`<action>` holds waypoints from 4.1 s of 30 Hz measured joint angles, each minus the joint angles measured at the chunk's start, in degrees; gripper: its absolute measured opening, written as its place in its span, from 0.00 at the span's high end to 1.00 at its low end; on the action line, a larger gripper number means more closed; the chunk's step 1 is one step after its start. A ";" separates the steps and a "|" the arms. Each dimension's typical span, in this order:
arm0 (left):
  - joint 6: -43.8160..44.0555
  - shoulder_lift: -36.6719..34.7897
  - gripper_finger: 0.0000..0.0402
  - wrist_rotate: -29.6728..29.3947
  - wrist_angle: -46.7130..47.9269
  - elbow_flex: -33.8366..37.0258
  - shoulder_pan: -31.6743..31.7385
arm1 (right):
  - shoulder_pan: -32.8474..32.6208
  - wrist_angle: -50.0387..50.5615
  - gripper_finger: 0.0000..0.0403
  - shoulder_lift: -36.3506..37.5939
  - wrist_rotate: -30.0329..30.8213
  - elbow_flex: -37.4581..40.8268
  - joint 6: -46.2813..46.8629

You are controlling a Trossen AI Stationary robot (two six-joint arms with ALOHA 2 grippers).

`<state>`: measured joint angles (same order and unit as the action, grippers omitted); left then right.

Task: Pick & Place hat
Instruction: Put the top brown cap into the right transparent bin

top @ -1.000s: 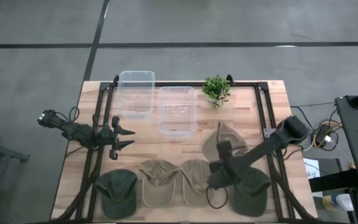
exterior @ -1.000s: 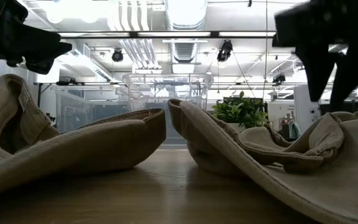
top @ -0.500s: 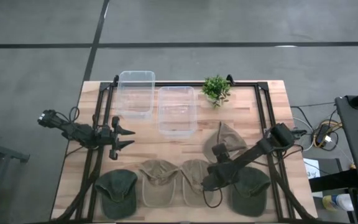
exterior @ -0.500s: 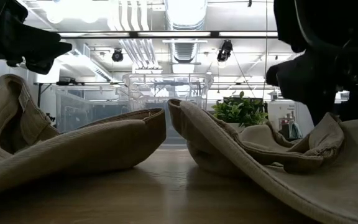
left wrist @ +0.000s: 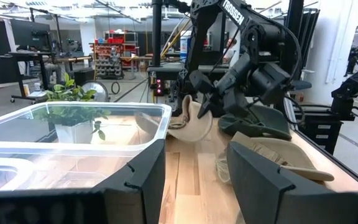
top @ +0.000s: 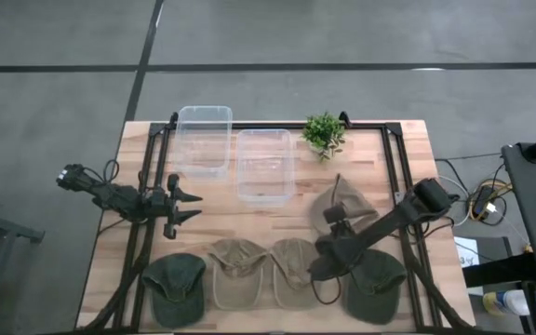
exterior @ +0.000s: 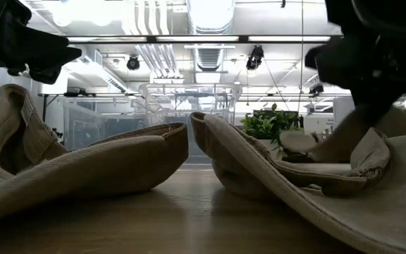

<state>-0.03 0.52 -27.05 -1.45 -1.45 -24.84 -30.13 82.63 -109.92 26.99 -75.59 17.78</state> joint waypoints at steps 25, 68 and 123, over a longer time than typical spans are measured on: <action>-1.01 0.45 0.59 -0.01 -0.15 -0.02 0.00 | -3.85 4.39 0.97 5.72 12.26 -16.47 -10.69; 16.65 0.78 0.59 -4.00 -21.05 -0.11 0.02 | -0.92 -7.17 0.97 5.68 19.69 -23.30 -36.93; 34.37 50.26 0.59 -21.67 -10.29 -38.43 3.15 | 8.81 -22.74 0.97 4.75 47.86 -23.19 -80.14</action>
<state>34.34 50.78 -48.72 -11.74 -39.89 -21.69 -21.32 59.90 -105.18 74.84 -98.78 -62.36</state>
